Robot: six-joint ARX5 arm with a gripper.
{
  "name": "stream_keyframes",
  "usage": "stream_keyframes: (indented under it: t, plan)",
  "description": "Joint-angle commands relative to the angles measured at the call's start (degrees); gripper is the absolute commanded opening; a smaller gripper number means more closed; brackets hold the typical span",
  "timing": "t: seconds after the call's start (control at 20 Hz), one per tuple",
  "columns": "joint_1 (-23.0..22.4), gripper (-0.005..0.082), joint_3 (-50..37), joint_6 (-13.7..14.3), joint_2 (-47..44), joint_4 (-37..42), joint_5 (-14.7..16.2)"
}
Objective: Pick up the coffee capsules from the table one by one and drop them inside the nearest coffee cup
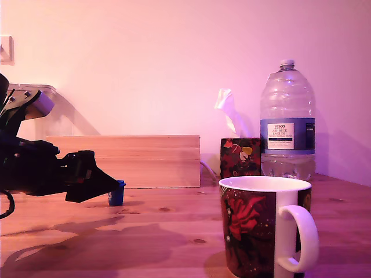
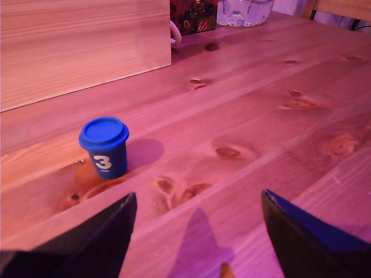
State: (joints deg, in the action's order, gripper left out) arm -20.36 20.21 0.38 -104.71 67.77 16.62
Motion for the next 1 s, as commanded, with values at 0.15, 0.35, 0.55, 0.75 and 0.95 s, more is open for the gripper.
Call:
stream_keyframes:
  t: [0.15, 0.35, 0.55, 0.75, 0.95]
  plan:
    - [0.31, 0.0591, -0.2, -0.17, 1.22, -0.35, -0.44]
    - [1.25, 0.0591, -0.2, -0.2, 1.2, -0.44, -0.61]
    - [4.22, 0.0591, -0.2, -1.51, 1.22, -0.94, -0.59]
    - [5.88, 0.0591, -0.2, -2.14, 1.2, -1.86, -0.61]
    - [5.9, 0.0591, -0.2, -2.1, 1.22, -2.05, -0.61]
